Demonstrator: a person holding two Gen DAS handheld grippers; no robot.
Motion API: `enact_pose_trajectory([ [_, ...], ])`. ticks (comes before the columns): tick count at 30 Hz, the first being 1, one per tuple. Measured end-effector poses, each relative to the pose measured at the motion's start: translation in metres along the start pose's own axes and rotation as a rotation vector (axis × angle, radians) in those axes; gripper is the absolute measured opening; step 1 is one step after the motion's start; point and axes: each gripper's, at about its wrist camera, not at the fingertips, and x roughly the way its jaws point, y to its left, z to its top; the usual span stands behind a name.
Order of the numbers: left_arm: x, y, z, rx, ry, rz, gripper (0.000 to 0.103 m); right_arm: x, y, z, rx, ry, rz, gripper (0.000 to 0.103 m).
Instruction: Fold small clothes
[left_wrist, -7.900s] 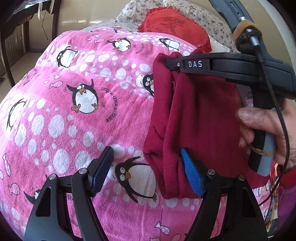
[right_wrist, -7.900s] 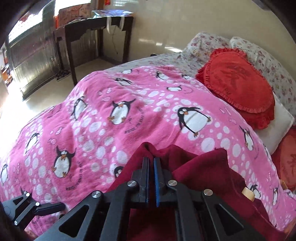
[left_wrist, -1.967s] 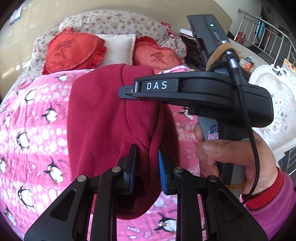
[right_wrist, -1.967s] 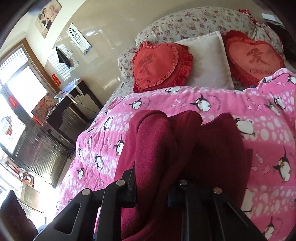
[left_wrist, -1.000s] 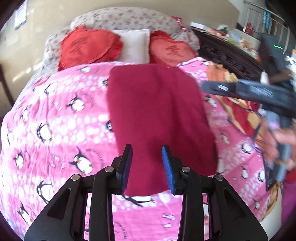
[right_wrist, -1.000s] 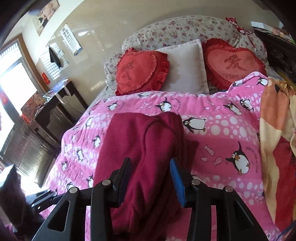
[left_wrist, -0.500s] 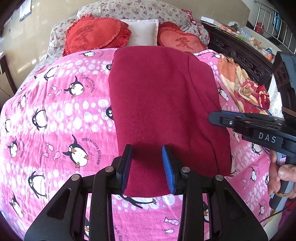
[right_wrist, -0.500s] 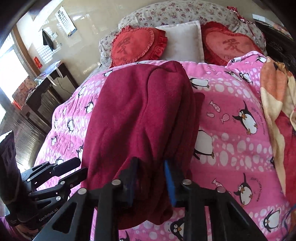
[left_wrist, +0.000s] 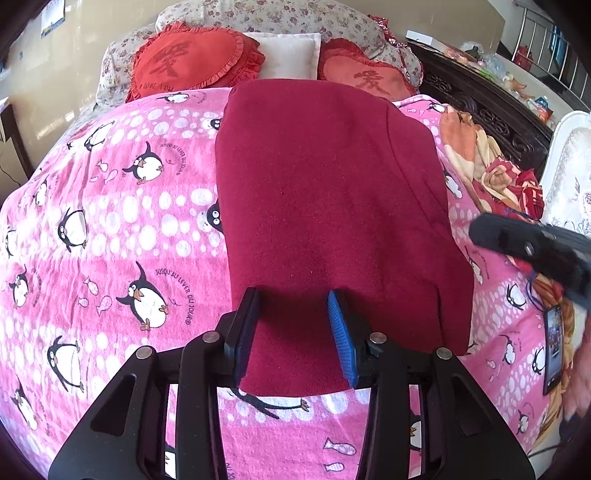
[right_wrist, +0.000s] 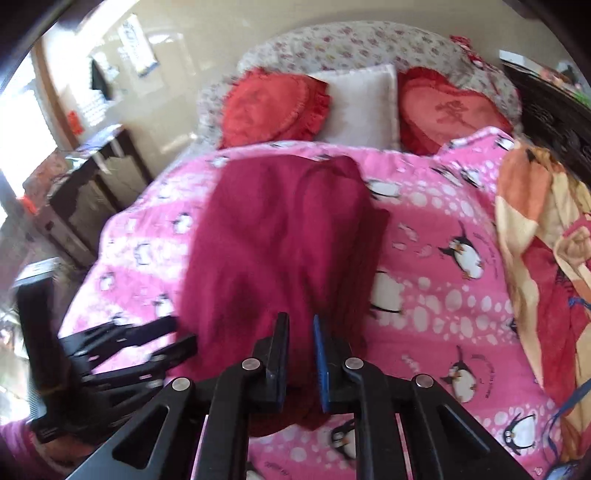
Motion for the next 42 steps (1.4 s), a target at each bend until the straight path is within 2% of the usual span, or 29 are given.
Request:
enact_pose_trajectory([
  [2, 0.000, -0.001, 0.000, 0.002, 0.000, 0.005, 0.038, 0.001, 0.014, -0.007, -0.036, 0.026, 0.000, 0.014],
  [5, 0.000, -0.001, 0.000, 0.001, -0.001, 0.003, 0.038, 0.014, 0.021, -0.021, -0.041, 0.090, -0.031, 0.028],
  [7, 0.000, 0.000, -0.001, 0.000, -0.001, 0.002, 0.039, 0.015, 0.020, -0.030, -0.014, 0.097, -0.024, 0.028],
  [12, 0.001, -0.002, -0.001, 0.001, 0.000, 0.013, 0.039, 0.023, 0.005, -0.041, 0.104, 0.108, 0.074, 0.028],
  [13, 0.001, -0.002, -0.001, 0.001, -0.001, 0.013, 0.039, 0.024, 0.003, -0.043, 0.100, 0.093, 0.066, 0.027],
  [15, 0.001, -0.002, -0.001, 0.000, 0.000, 0.009, 0.040, 0.017, 0.000, -0.045, 0.094, 0.071, 0.041, 0.007],
  [18, 0.004, 0.001, -0.002, -0.015, 0.002, 0.004, 0.049, 0.011, -0.010, -0.049, 0.080, 0.058, -0.050, 0.007],
  [21, 0.009, 0.001, -0.003, -0.027, 0.017, 0.005, 0.050, 0.028, -0.023, -0.057, 0.118, 0.119, -0.040, 0.007],
  [23, 0.006, 0.001, -0.005, -0.023, 0.009, 0.007, 0.050, 0.026, -0.020, -0.058, 0.113, 0.112, -0.041, 0.007],
  [25, 0.002, 0.003, -0.004, -0.027, 0.008, 0.002, 0.050, 0.017, -0.021, -0.055, 0.139, 0.097, -0.024, 0.012],
  [27, -0.005, 0.005, -0.001, -0.024, -0.010, 0.012, 0.050, 0.003, -0.022, -0.049, 0.152, 0.074, -0.033, 0.034],
  [30, -0.011, 0.005, 0.004, -0.015, -0.039, 0.029, 0.050, -0.017, -0.012, -0.034, 0.123, -0.009, -0.047, 0.034],
  [33, -0.008, 0.005, 0.010, -0.014, -0.037, 0.041, 0.050, -0.014, -0.002, -0.016, 0.077, -0.059, -0.051, 0.034],
  [37, 0.000, 0.005, 0.014, -0.017, -0.023, 0.047, 0.050, 0.013, 0.006, 0.011, 0.020, -0.069, -0.078, 0.034],
  [40, 0.005, 0.005, 0.017, -0.012, -0.019, 0.044, 0.050, 0.041, -0.003, 0.028, 0.005, -0.043, -0.121, 0.034],
  [42, 0.008, 0.004, 0.019, -0.005, -0.019, 0.042, 0.050, 0.056, -0.015, 0.038, 0.024, -0.037, -0.137, 0.030],
])
